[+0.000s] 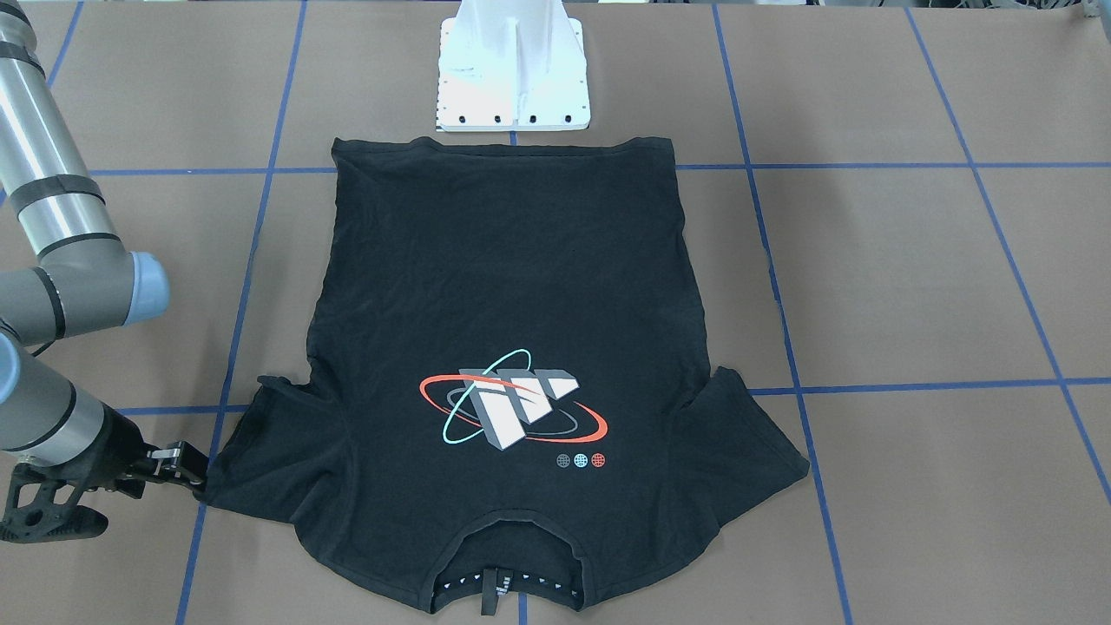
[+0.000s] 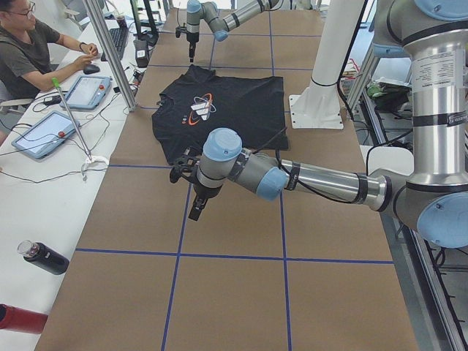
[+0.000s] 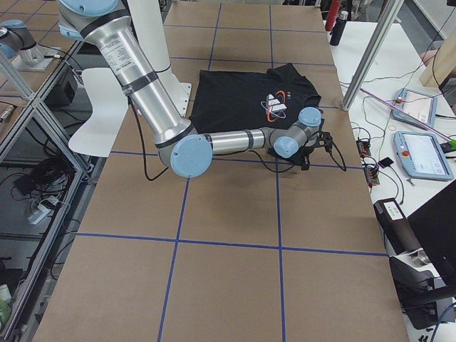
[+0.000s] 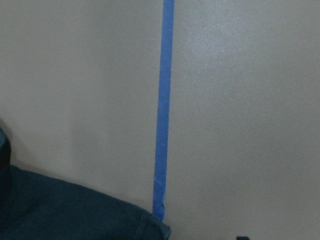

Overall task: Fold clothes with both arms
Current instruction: 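Move the right gripper down to the sleeve nearest it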

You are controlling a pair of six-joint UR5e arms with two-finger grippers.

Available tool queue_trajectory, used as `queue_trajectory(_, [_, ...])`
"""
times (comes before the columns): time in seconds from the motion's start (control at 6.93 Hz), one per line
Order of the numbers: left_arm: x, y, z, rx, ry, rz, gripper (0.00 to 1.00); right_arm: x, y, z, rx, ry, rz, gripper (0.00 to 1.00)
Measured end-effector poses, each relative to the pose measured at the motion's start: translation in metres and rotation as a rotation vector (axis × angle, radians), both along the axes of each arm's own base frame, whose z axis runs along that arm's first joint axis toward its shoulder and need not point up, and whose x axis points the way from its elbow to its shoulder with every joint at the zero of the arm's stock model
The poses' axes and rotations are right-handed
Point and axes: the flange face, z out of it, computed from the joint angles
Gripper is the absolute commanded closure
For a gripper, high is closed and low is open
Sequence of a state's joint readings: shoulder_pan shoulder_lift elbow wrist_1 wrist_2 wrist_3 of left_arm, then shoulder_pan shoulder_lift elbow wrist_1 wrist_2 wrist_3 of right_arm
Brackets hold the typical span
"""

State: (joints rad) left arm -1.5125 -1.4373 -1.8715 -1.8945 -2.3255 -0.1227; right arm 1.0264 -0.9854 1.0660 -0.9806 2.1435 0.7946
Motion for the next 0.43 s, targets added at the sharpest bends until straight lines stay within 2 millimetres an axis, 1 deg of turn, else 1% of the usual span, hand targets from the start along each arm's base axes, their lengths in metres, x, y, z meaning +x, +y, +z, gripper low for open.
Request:
queue_trajectory(0.14, [0.0, 0.0, 0.0, 0.0, 0.0, 0.0, 0.0, -0.007, -0.002, 0.0, 0.008, 0.018, 0.004, 0.4])
queue_trajectory(0.29, [0.0, 0.0, 0.0, 0.0, 0.0, 0.0, 0.0, -0.012, -0.002, 0.001, 0.014, 0.029, 0.002, 0.41])
queue_trajectory(0.43, [0.0, 0.0, 0.0, 0.0, 0.0, 0.0, 0.0, -0.019, 0.0, 0.001, 0.019, 0.037, -0.001, 0.46])
